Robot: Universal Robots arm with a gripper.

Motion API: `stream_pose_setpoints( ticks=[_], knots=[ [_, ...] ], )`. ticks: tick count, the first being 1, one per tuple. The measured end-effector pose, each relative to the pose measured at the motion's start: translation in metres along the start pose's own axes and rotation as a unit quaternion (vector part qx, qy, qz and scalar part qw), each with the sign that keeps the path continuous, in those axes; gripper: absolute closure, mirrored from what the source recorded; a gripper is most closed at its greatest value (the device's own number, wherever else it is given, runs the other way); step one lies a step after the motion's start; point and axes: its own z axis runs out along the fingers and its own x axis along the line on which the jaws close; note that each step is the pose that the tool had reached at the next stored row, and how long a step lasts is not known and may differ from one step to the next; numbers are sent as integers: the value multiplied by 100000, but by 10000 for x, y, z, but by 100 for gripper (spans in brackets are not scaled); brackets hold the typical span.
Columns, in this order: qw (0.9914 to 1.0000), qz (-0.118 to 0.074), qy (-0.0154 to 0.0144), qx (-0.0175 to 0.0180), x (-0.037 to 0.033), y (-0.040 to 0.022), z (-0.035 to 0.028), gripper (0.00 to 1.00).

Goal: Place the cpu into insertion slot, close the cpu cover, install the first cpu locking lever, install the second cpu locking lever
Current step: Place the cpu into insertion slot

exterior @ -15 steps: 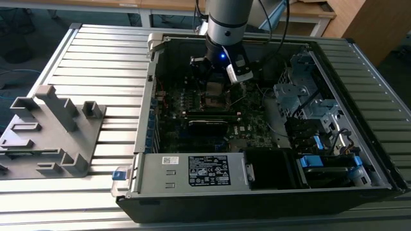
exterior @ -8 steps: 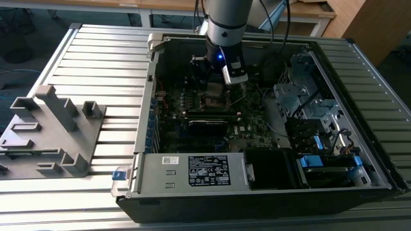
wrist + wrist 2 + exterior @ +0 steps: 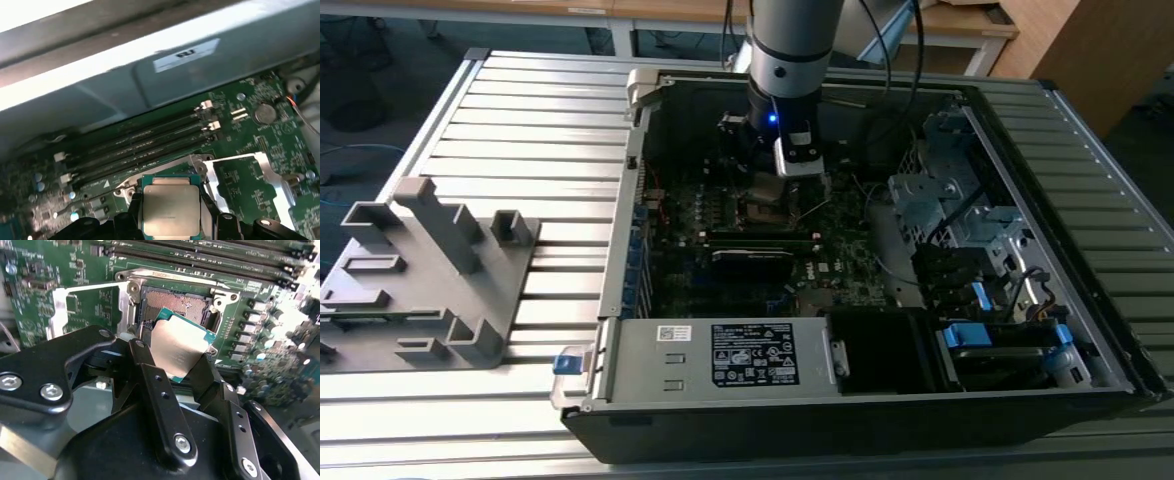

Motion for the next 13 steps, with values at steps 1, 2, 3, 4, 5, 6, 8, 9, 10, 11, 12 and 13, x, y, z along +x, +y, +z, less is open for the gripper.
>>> stream_pose_setpoints(
  ticks=[1, 2, 3, 4, 5, 6, 8, 9, 10, 11, 12, 13],
  knots=[
    [99996, 899, -79, -13, 0, 0, 2, 46],
    [99984, 1793, -159, -25, 0, -1, 4, 46],
    [99962, 2728, -242, -36, 0, -1, 5, 46],
    [99952, 3085, -271, -43, 0, -1, 5, 46],
    [99952, 3092, -273, -46, 0, -1, 5, 46],
    [99952, 3099, -275, -49, 0, -1, 5, 46],
    [99951, 3106, -277, -52, 0, -1, 6, 46],
    [99951, 3109, -278, -52, 0, -1, 6, 46],
    [99951, 3112, -278, -49, 0, -1, 6, 46],
    [99951, 3114, -279, -50, 0, -1, 6, 46],
    [99951, 3117, -278, -53, 0, -1, 6, 46],
    [99951, 3119, -278, -53, 0, -1, 6, 46]
  ],
)
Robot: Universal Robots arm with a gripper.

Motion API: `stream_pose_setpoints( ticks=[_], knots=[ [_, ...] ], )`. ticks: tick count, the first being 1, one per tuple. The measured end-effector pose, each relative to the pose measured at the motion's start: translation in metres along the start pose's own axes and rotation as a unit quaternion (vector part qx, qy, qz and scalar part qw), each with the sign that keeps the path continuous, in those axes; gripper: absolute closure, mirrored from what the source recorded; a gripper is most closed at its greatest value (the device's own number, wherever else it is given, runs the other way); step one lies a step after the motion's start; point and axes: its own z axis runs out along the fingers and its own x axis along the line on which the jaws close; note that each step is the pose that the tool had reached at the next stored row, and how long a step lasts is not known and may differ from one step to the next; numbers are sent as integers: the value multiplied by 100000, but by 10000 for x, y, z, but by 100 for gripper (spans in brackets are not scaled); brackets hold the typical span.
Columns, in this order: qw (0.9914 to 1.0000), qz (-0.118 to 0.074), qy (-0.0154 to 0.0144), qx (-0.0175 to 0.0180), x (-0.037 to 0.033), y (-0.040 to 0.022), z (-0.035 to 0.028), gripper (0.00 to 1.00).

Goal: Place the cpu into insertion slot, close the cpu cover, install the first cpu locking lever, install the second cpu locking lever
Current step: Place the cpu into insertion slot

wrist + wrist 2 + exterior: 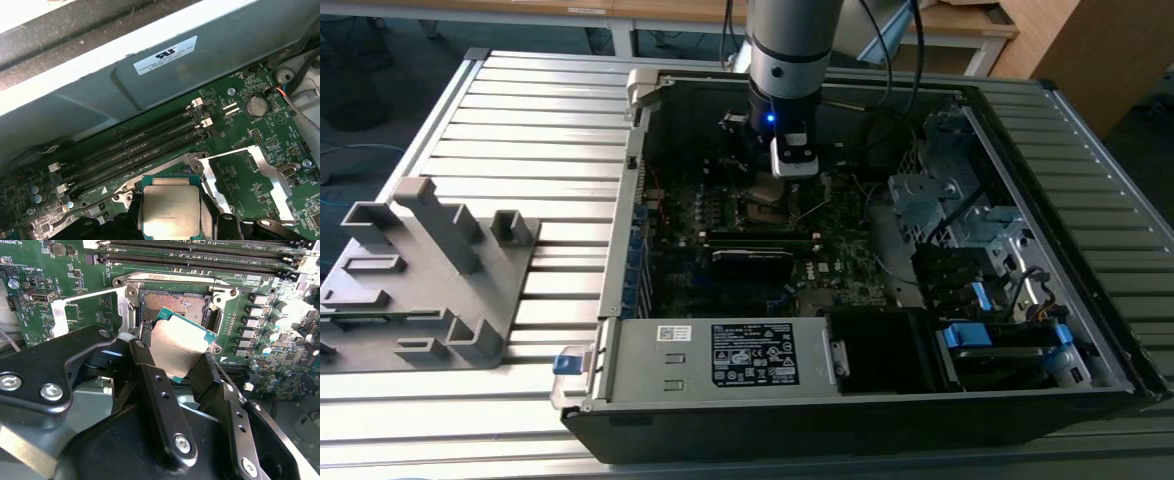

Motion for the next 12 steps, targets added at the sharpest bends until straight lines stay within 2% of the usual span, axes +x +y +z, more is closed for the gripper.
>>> stream_pose_setpoints(
  ticks=[3, 6, 10, 12],
  knots=[
    [100000, 75, -7, -3, 0, 0, 0, 46],
    [99985, 1718, -156, -42, 0, 0, 7, 46],
    [99858, 5304, -475, -94, 0, -1, 15, 46],
    [99823, 5924, -527, -101, -1, -2, 16, 46]
  ],
)
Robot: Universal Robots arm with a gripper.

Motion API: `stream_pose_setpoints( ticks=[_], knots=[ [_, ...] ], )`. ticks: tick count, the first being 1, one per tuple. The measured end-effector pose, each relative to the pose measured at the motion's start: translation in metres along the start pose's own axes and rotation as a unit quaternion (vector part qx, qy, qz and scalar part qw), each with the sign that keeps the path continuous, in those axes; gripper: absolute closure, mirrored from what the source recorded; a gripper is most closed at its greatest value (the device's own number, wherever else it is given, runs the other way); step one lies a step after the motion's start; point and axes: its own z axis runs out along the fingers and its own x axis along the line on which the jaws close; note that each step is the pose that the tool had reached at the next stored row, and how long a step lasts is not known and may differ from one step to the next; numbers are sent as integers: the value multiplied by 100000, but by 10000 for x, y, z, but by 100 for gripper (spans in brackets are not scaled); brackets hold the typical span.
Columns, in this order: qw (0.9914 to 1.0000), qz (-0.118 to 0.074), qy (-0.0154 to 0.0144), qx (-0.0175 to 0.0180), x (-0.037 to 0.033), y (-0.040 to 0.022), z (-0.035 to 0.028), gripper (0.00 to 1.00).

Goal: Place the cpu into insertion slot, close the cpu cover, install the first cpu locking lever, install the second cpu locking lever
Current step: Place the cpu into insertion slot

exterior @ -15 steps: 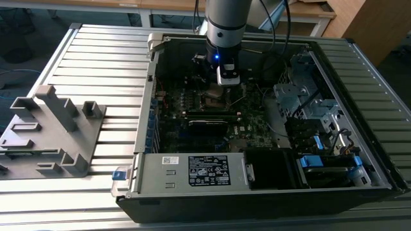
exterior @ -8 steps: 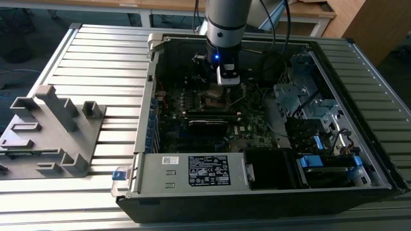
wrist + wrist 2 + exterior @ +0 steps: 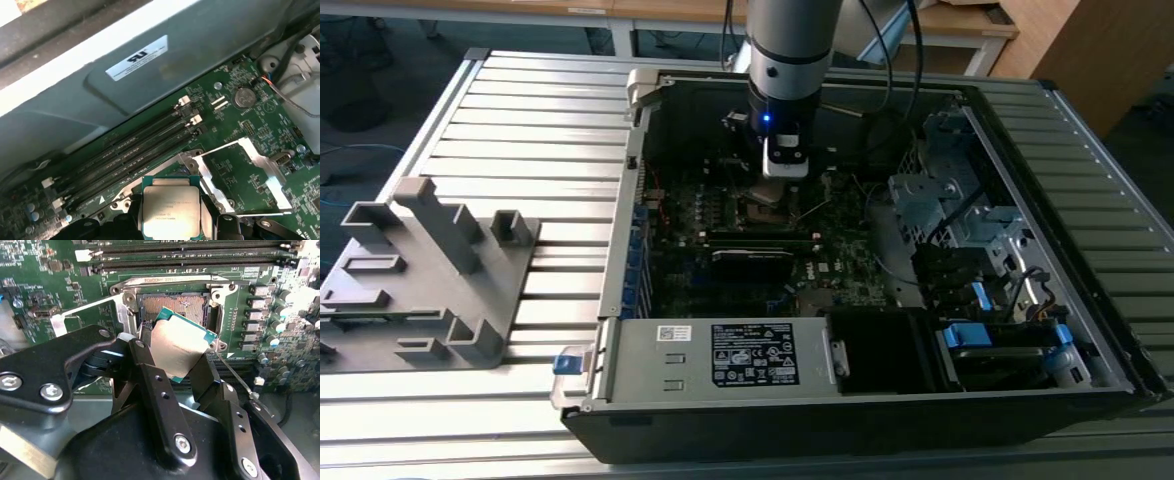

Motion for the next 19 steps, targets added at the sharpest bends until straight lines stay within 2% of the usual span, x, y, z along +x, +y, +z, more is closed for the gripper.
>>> stream_pose_setpoints(
  ticks=[5, 11, 17, 19],
  knots=[
    [100000, 214, -23, -9, 0, 0, 1, 46],
    [99928, 3780, -341, -70, 0, -1, 6, 46],
    [99926, 3840, -349, -74, 0, 0, 6, 46],
    [99899, 4484, -409, -83, 0, 0, 7, 46]
  ],
)
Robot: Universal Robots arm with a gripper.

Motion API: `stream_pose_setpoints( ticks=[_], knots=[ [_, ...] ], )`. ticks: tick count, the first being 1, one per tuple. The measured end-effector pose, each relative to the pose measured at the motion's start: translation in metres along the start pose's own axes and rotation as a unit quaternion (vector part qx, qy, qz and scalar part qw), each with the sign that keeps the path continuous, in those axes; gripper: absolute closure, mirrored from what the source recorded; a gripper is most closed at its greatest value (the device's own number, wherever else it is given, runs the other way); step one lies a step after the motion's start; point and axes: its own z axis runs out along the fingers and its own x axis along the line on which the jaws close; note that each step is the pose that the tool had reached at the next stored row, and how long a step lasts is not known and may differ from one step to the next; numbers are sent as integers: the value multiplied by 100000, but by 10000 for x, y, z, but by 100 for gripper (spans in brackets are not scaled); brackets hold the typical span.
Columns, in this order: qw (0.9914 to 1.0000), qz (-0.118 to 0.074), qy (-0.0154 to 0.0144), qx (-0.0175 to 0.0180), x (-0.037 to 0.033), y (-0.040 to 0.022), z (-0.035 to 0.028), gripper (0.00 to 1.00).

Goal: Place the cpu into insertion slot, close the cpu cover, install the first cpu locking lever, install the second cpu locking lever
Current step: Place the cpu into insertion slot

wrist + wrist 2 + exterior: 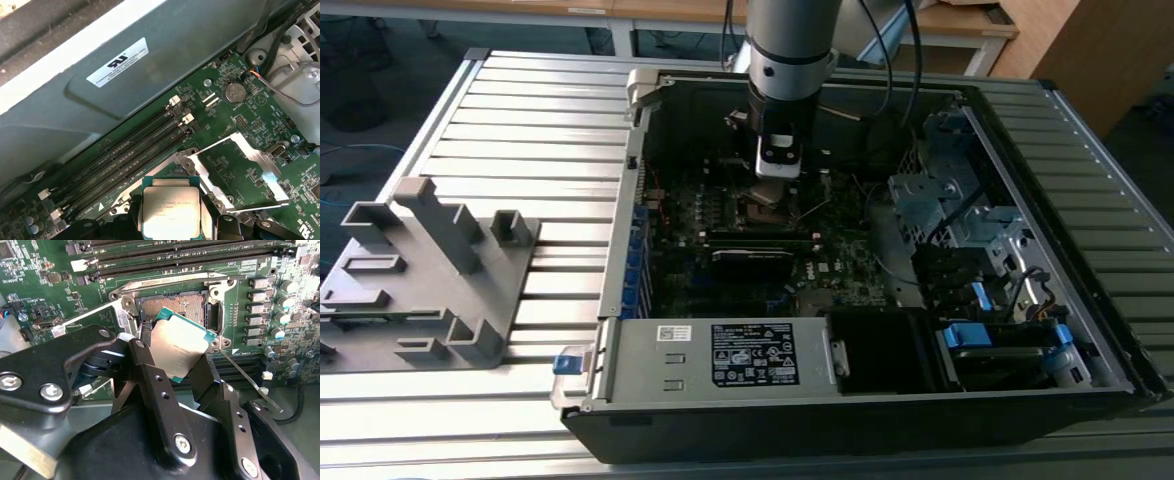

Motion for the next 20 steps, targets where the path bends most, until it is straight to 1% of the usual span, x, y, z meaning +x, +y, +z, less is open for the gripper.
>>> stream_pose_setpoints(
  ticks=[3, 5, 8, 10, 12, 15, 17, 19, 20],
  knots=[
    [99970, 2422, -216, -49, 0, -1, 6, 46],
    [99910, 4215, -377, -79, 0, -1, 9, 46],
    [99756, 6949, -621, -131, 0, -2, 15, 46],
    [99615, 8733, -780, -161, 0, -2, 19, 46],
    [99441, 10516, -939, -193, -1, -2, 24, 46],
    [99109, 13266, -1185, -245, -1, -3, 30, 46],
    [98853, 15037, -1346, -277, -1, -3, 34, 46],
    [98566, 16802, -1504, -306, -1, -4, 38, 46],
    [98409, 17692, -1585, -324, -1, -4, 41, 46]
  ],
)
